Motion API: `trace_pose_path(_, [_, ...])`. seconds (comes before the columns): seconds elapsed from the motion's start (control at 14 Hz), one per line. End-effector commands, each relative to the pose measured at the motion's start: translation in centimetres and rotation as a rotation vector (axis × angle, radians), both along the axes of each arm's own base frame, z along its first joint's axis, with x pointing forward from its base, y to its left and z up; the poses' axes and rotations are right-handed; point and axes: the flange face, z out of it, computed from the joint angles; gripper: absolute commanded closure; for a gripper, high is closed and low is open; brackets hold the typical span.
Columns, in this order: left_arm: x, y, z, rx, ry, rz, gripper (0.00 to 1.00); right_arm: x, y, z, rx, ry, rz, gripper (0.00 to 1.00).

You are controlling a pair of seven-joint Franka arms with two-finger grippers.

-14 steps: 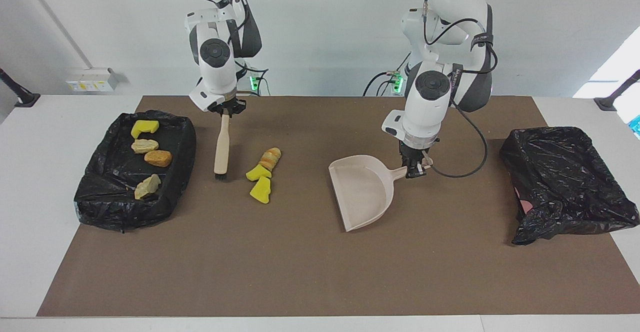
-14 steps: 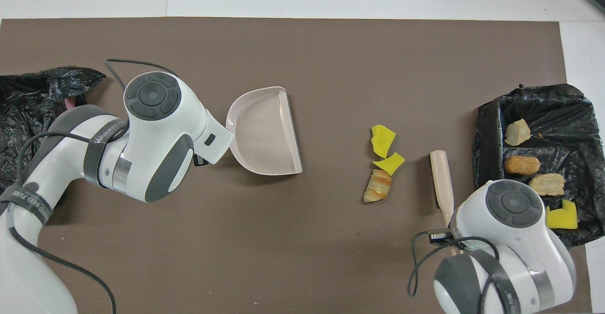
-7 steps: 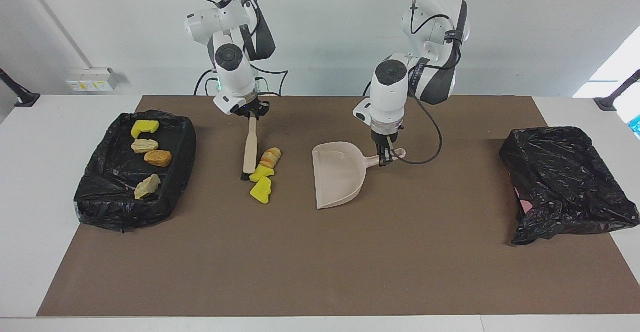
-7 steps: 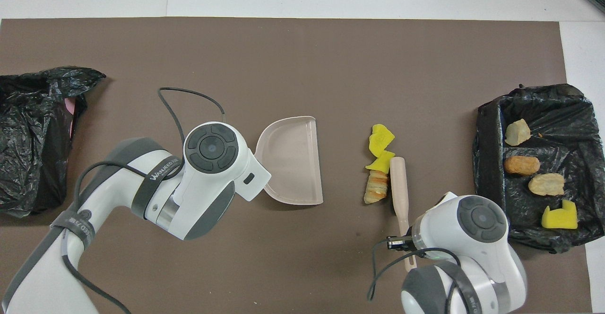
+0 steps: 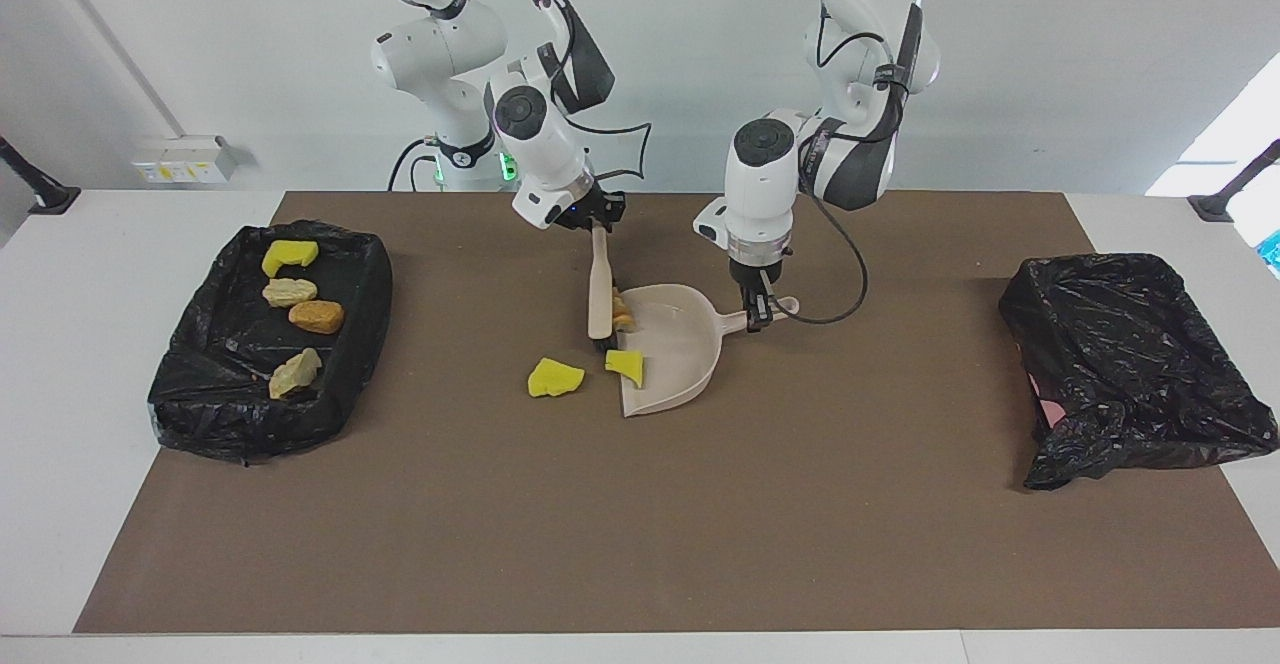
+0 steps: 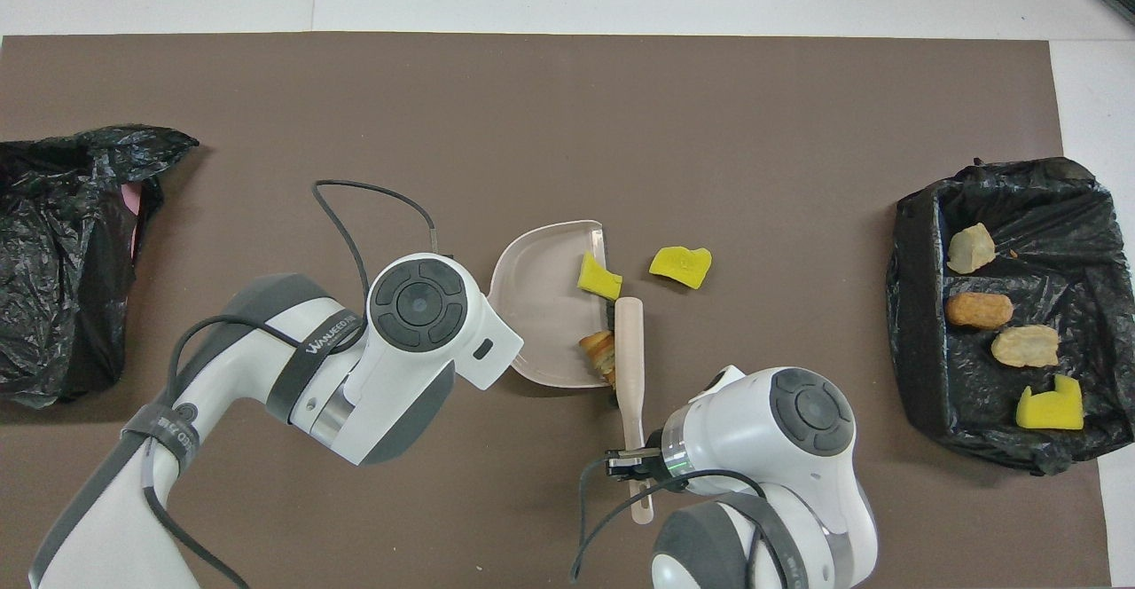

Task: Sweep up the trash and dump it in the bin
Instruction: 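Sweep the remaining bread and sponges into the dustpan with the right gripper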

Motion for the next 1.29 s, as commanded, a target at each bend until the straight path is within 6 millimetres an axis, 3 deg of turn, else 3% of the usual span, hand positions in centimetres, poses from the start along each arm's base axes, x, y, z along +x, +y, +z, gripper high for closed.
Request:
trace_pose_path(0.0, [-1.3, 0.1, -0.1, -0.007, -0.037, -0.006, 1.0, 1.3, 3.0, 2.9, 0.072, -0.001, -0.038, 1.0])
trace_pose_path(0.14, [-1.3, 0.0, 0.0, -0.011, -0.04, -0.007, 1.0, 1.5, 2.6, 7.1, 0.079, 0.0, -0.055, 1.0])
trace_pose_path(0.21, [-1.2, 0.1, 0.0, -0.01, -0.04, -0.005, 1.0, 1.4, 1.8, 8.2, 0.047, -0.003, -0.027, 1.0])
trace_pose_path(0.43, [-1.2, 0.2, 0.0, -0.014, -0.041, 0.042, 1.0, 3.6, -3.7, 10.0, -0.12, -0.094, 0.046, 1.0])
trace_pose_path(0.65, [-1.4, 0.3, -0.1, -0.001, -0.027, 0.093, 1.0, 6.9, -9.5, 8.8, -0.344, -0.152, 0.228, 1.0])
trace_pose_path(0.79, [-1.6, 0.5, 0.0, 0.029, 0.0, 0.14, 1.0, 10.1, -12.6, 4.9, -0.498, -0.128, 0.312, 1.0])
trace_pose_path(0.93, [-1.9, 0.5, 0.1, 0.055, 0.023, 0.187, 1.0, 12.2, -14.2, 2.0, -0.556, -0.124, 0.374, 1.0])
trace_pose_path(1.07, [-2.9, -0.9, 0.5, 0.079, 0.032, 0.164, 1.0, 11.6, -12.9, 0.1, -0.529, -0.124, 0.387, 1.0])
trace_pose_path(1.22, [-3.1, -1.0, 0.4, 0.08, 0.03, 0.178, 1.0, 10.0, -9.5, -0.1, -0.378, -0.08, 0.348, 1.0])
